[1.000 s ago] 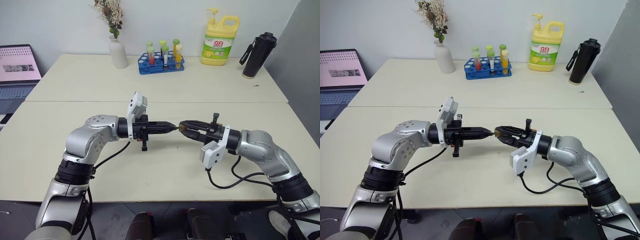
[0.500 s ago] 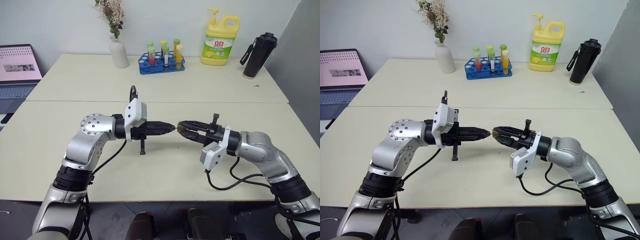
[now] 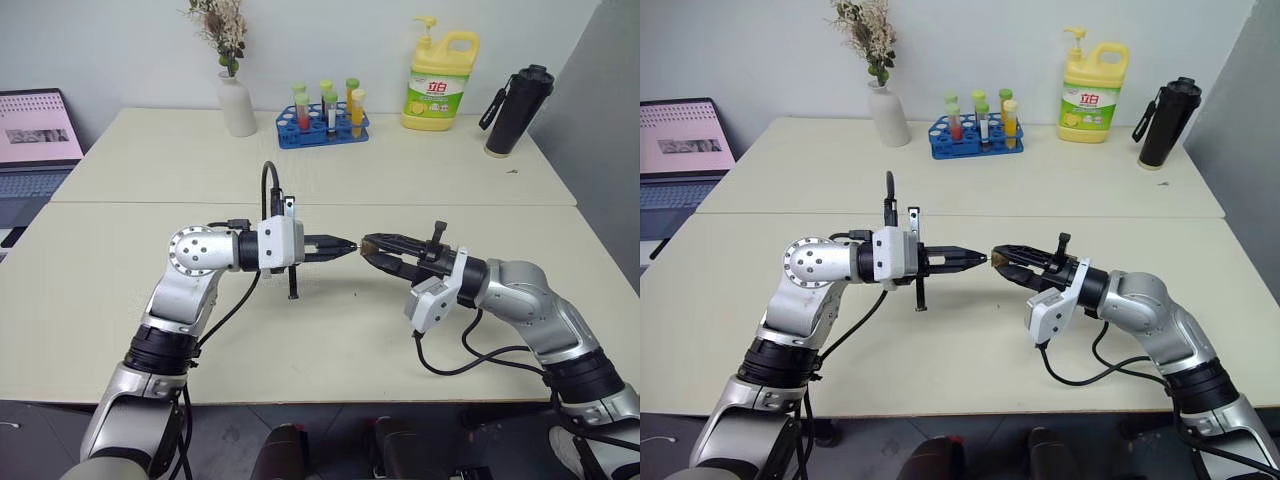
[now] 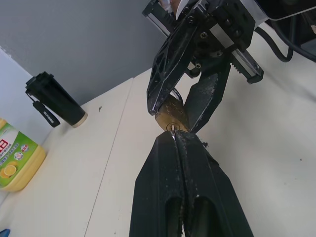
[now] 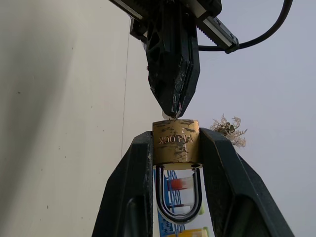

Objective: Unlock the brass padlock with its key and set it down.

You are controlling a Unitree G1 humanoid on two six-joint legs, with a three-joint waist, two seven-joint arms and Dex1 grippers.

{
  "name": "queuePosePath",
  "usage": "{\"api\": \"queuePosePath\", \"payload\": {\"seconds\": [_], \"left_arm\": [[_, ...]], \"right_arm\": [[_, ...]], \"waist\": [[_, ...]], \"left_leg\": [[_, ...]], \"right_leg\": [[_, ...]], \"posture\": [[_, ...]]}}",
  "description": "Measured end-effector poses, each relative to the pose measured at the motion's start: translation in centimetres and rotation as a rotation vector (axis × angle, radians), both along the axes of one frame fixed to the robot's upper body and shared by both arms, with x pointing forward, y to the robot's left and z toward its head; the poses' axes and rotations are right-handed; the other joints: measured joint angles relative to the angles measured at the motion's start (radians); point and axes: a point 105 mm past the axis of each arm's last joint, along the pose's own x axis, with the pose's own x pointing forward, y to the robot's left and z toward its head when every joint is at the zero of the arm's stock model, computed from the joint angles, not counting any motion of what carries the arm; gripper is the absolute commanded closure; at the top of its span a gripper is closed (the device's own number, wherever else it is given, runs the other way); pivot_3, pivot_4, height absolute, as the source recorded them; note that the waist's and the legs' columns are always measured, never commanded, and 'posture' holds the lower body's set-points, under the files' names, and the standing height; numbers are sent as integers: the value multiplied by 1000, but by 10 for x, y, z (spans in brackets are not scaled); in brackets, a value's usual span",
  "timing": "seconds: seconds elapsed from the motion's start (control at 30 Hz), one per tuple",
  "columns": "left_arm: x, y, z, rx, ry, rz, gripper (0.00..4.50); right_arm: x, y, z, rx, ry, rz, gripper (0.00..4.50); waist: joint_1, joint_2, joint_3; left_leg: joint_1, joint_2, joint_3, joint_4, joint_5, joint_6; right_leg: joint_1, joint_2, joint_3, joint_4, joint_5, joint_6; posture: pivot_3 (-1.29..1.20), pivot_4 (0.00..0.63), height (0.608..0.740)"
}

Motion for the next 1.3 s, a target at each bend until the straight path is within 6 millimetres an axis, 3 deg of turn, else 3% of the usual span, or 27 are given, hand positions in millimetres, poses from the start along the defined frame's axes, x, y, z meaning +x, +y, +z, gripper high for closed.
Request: {"api": "queuePosePath", "payload": {"seconds": [0.37, 0.47, 0.67, 0.8, 1.0, 1.3], "left_arm": [[6, -3, -3, -72, 255, 45, 4500], [9, -4, -5, -83, 298, 65, 3878], [17, 2, -15, -90, 563, 132, 2009], [15, 6, -10, -127, 704, 144, 762], [-2, -2, 5, -146, 797, 63, 750], [5, -5, 6, -161, 782, 121, 750]], "right_arm": [[4, -3, -2, 5, 18, -24, 3559], [4, -2, 0, 13, 15, -22, 3559], [2, 0, 4, 29, 5, -7, 3559], [2, 0, 4, 30, 5, -6, 3559], [2, 1, 4, 32, 5, -4, 3559], [2, 1, 5, 31, 2, -1, 3559]], "waist": [[0, 0, 0], [0, 0, 0], [-1, 0, 0], [-1, 0, 0], [-1, 0, 0], [0, 0, 0]], "left_leg": [[0, 0, -1, 0, 0, 0], [0, 0, -1, 0, 0, 0], [0, 0, -2, 0, 0, 0], [0, 0, -2, 0, 0, 0], [0, 0, -3, 0, 0, 0], [0, 0, -3, 0, 0, 0]], "right_leg": [[0, 0, 0, 0, 0, 0], [0, 0, 0, 0, 0, 0], [0, 0, -1, 0, -1, 2], [0, 0, -1, 0, -2, 3], [0, 0, 0, 0, -2, 3], [0, 0, 0, 0, -1, 2]], "posture": [[0, 150, 740], [0, 150, 740], [0, 150, 740], [0, 150, 740], [0, 150, 740], [0, 150, 740]]}}
